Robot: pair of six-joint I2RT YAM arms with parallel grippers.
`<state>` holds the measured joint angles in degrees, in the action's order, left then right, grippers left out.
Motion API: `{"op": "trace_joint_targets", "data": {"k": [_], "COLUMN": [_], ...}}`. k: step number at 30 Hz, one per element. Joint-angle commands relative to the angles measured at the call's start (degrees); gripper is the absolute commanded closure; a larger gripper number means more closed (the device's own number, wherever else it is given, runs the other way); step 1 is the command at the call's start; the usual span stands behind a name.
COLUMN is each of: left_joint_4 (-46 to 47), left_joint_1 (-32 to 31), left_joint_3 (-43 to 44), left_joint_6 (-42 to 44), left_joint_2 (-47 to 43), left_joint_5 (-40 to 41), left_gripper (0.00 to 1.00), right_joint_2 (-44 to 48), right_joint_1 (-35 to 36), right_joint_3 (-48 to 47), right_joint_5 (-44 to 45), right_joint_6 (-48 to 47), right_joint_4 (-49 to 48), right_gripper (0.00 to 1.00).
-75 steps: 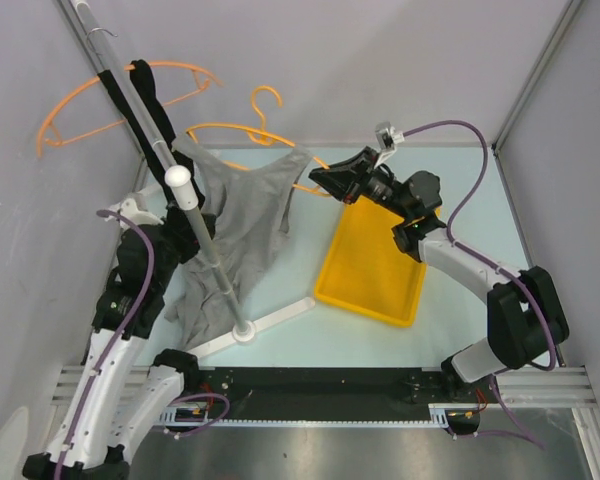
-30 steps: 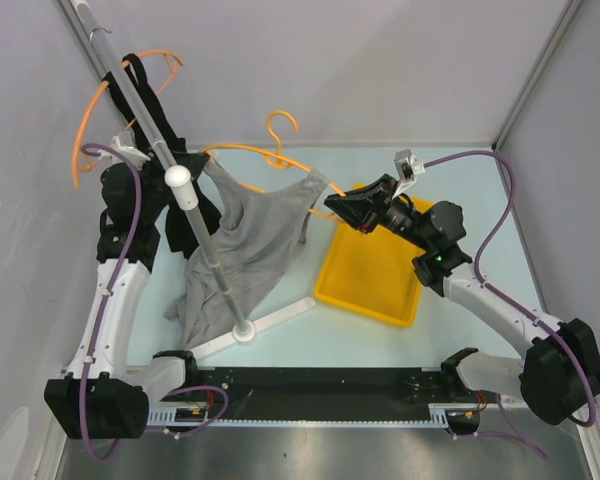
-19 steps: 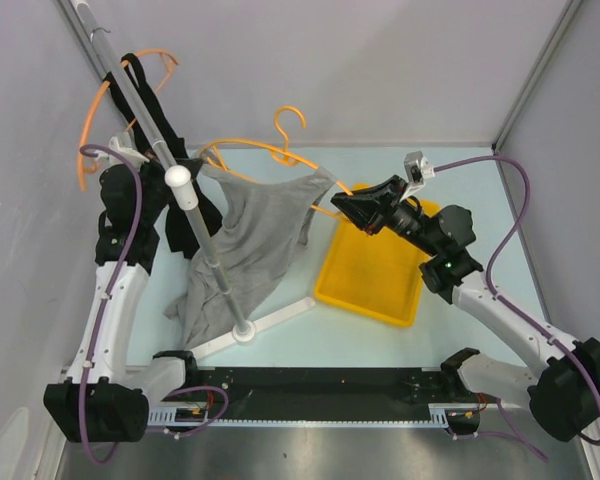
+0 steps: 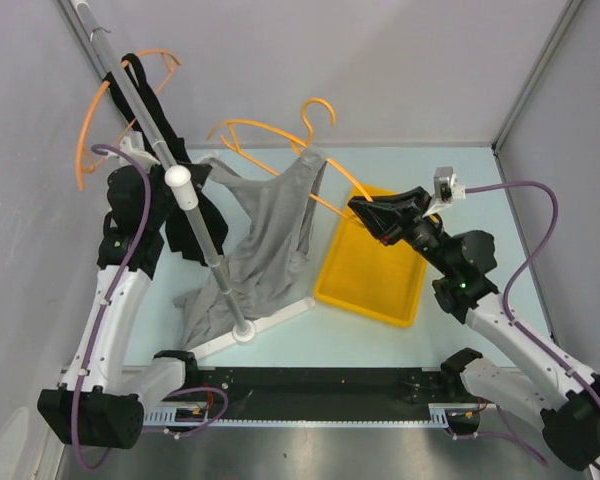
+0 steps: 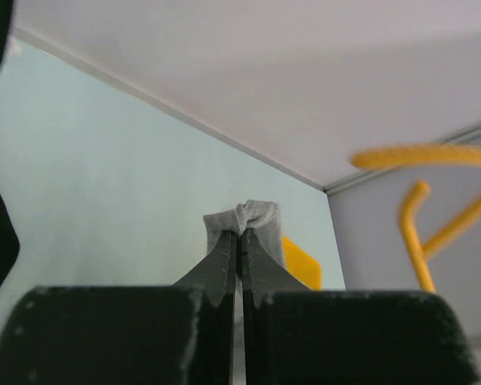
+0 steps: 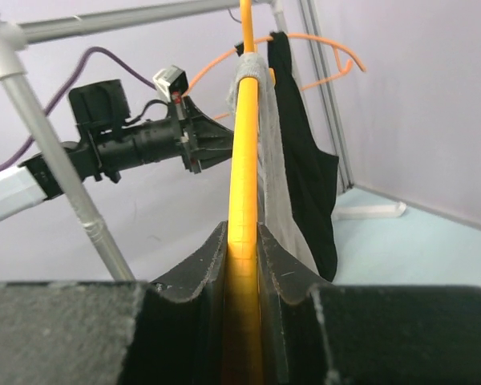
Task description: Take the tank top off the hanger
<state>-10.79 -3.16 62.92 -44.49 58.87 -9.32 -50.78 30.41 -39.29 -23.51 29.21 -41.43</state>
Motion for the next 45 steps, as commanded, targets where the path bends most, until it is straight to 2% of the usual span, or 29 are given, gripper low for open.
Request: {"op": "trace_joint_targets", "data": {"k": [1, 3, 4, 6, 7, 10, 14, 20, 25, 28, 30, 32, 33, 35, 36, 41, 45], "left_joint_4": [1.8, 2.0, 1.9, 0.8, 0.2, -1.3, -1.3, -2.7, -4.2, -4.7, -3.2, 0.0, 0.5, 0.9, 0.9, 3.1, 3.1], "left_joint_1": [-1.0, -1.0, -1.0, -1.0, -0.9, -0.5, 0.7, 2.7, 4.7, 4.9, 4.9, 4.8, 4.8, 4.8, 4.7, 4.7, 4.7], "left_joint_3": [-1.6, -2.0, -2.4, -2.8, -2.8, -3.5, -4.2, -3.0, 0.5, 2.6, 2.0, 0.9, 0.2, -0.4, -1.3, -6.1, -8.4], "left_joint_6": [1.8, 2.9, 4.6, 6.5, 8.7, 10.5, 11.8, 17.3, 21.3, 24.4, 24.9, 24.5, 23.8, 23.4, 23.0, 22.0, 21.6], "left_joint_2": [-0.7, -1.2, -1.7, -3.2, -3.8, -6.5, -8.8, -9.0, -5.1, -2.8, -2.4, -2.4, -1.9, -1.5, -1.7, -4.6, -6.0], "left_joint_5": [-10.2, -12.1, -12.6, -12.5, -12.3, -11.4, -13.3, -14.5, -24.7, -31.1, -33.7, -39.3, -41.3, -44.3, -44.6, -45.5, -47.4], "left_gripper": [1.0, 0.93, 0.76, 0.59, 0.44, 0.27, 0.18, 0.09, 0.05, 0.04, 0.03, 0.03, 0.03, 0.04, 0.05, 0.06, 0.13], "right_joint_2": [-4.8, -5.5, -6.0, -6.2, -5.7, -5.5, -5.7, -8.6, -15.2, -20.4, -22.9, -24.9, -25.5, -27.4, -28.2, -33.5, -37.2], "right_joint_1": [1.2, 1.2, 1.1, 0.6, 0.4, -2.0, -5.4, -11.4, -16.1, -16.2, -16.1, -16.0, -15.8, -15.5, -15.3, -12.8, -10.9], "right_joint_3": [-3.7, -5.0, -5.5, -6.6, -6.5, -7.3, -8.8, -13.6, -18.5, -22.1, -23.7, -23.6, -23.4, -23.4, -23.6, -26.5, -27.7], "right_joint_5": [4.2, 4.7, 5.0, 4.8, 5.0, 2.4, -4.2, -19.8, -32.7, -41.7, -44.2, -45.9, -46.4, -47.5, -47.9, -50.1, -50.6], "right_joint_6": [1.6, 0.4, -0.3, -1.6, -2.3, -2.8, -4.1, -4.2, -0.2, 0.7, 1.0, 3.7, 5.4, 12.2, 14.6, 25.3, 31.4], "right_joint_4": [-8.4, -6.0, -4.1, 2.0, 4.5, 9.6, 15.0, 21.7, 24.6, 28.0, 29.2, 26.5, 22.1, 16.7, 11.8, 2.2, -7.1], "right_gripper": [1.0, 1.0, 1.0, 1.0, 1.0, 1.0, 1.0, 1.0, 1.0, 1.0, 1.0, 1.0, 1.0, 1.0, 1.0, 1.0, 1.0]}}
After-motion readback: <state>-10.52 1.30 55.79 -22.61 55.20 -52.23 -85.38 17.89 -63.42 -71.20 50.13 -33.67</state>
